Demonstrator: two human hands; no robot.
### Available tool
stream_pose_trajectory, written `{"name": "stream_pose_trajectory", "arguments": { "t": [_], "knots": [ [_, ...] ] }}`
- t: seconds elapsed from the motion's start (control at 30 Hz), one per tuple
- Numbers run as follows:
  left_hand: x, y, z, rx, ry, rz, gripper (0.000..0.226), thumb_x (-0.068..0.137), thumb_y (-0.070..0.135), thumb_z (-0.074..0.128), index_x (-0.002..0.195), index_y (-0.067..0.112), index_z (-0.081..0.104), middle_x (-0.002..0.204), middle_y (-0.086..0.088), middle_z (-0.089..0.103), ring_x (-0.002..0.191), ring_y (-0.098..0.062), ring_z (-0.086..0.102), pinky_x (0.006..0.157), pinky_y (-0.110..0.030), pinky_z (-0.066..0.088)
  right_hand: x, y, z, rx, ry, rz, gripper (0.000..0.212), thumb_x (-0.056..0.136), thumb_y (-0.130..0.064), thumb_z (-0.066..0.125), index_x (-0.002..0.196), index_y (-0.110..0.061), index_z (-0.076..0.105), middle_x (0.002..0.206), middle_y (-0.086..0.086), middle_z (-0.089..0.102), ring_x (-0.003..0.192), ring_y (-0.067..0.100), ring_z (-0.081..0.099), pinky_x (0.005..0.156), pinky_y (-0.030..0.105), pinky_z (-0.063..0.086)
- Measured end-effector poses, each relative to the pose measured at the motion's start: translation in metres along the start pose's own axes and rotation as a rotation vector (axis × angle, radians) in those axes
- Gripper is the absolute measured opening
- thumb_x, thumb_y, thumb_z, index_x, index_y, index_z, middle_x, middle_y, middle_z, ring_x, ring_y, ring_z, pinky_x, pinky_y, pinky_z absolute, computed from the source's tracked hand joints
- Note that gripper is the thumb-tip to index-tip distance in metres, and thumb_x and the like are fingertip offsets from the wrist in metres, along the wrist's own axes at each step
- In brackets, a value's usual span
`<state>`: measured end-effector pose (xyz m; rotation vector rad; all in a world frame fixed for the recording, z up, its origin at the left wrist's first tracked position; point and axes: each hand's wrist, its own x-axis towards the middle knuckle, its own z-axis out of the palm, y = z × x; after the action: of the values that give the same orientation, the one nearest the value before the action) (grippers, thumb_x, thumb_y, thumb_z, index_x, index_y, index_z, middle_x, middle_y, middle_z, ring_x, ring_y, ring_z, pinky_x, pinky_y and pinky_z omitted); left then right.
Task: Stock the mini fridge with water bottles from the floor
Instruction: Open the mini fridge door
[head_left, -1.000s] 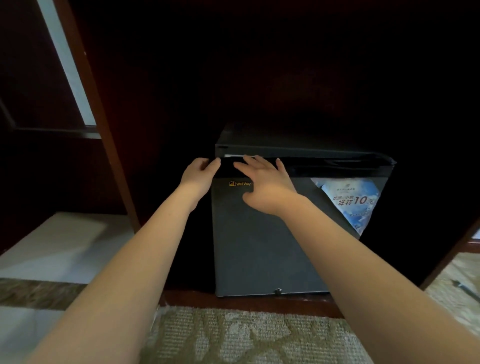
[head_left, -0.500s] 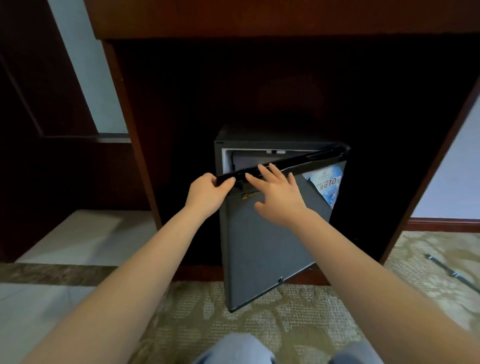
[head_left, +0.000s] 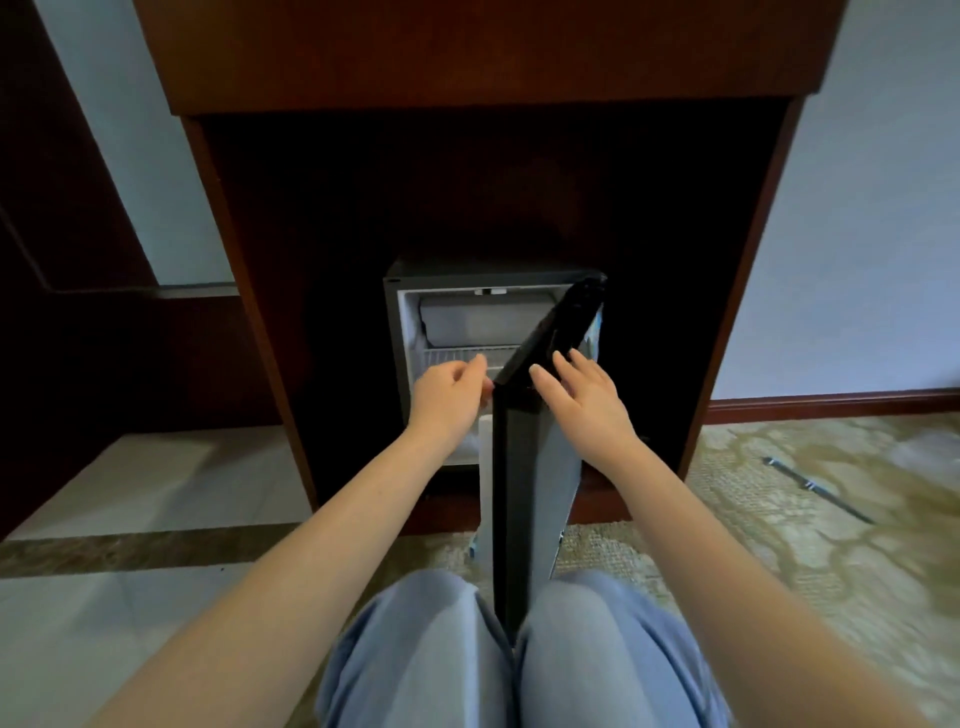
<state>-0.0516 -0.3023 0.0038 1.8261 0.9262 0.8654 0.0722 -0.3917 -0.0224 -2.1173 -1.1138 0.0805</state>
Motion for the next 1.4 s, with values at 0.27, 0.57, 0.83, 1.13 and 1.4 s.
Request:
{"name": "stream_pose_trajectory", "arguments": {
  "t": [0.27,0.57,0.83,1.13,1.4],
  "knots": [
    [-0.019,0.032,0.061,-0.181,-0.364,-0.125,0.048,0.101,0.039,0.028,0.102,0.007,0.064,0.090,-0.007,0.074,0.094,-0.019,0.067,0.087,-0.036,0.046,-0.043,0.028,-0.049,-0.209,0.248,0.035,0.073,0.090,-0.062,0.041,0.148,-0.018,0.033,0.153,0.002,0.033,0.142,0.022,0.024,0.115,0.041,0.025],
    [-0.006,0.050,0.134,0.040,-0.445,0.008,0.026,0.100,0.031,0.039,0.102,0.014,0.057,0.097,-0.003,0.058,0.089,-0.016,0.053,0.074,-0.030,0.038,-0.046,0.103,-0.098,-0.376,0.395,0.142,0.059,0.099,-0.047,0.032,0.148,-0.015,0.029,0.150,0.006,0.034,0.139,0.026,0.026,0.114,0.042,0.020],
    [0.016,0.101,0.198,0.233,-0.570,0.276,0.046,0.098,0.026,0.045,0.141,0.011,0.039,0.154,-0.003,0.025,0.140,-0.020,0.029,0.105,-0.025,0.027,-0.018,0.164,-0.135,-0.385,0.538,0.244,0.044,0.100,-0.032,0.038,0.139,-0.012,0.044,0.141,0.007,0.044,0.133,0.026,0.033,0.111,0.042,0.023],
    [0.034,0.132,0.261,0.376,-0.667,0.334,0.052,0.095,0.031,0.049,0.142,0.010,0.039,0.151,-0.005,0.033,0.135,-0.020,0.038,0.105,-0.025,0.030,0.032,0.220,-0.181,-0.470,0.420,0.394,0.043,0.102,-0.035,0.030,0.140,-0.020,0.041,0.148,-0.002,0.039,0.138,0.023,0.029,0.112,0.047,0.023],
    [0.053,0.133,0.278,0.452,-0.629,0.332,0.053,0.095,0.035,0.047,0.142,0.011,0.039,0.149,-0.007,0.035,0.134,-0.023,0.038,0.105,-0.030,0.033,0.065,0.245,-0.204,-0.501,0.248,0.436,0.056,0.101,-0.046,0.024,0.150,-0.018,0.023,0.159,-0.002,0.017,0.148,0.023,0.006,0.116,0.055,0.011]
  ]
}}
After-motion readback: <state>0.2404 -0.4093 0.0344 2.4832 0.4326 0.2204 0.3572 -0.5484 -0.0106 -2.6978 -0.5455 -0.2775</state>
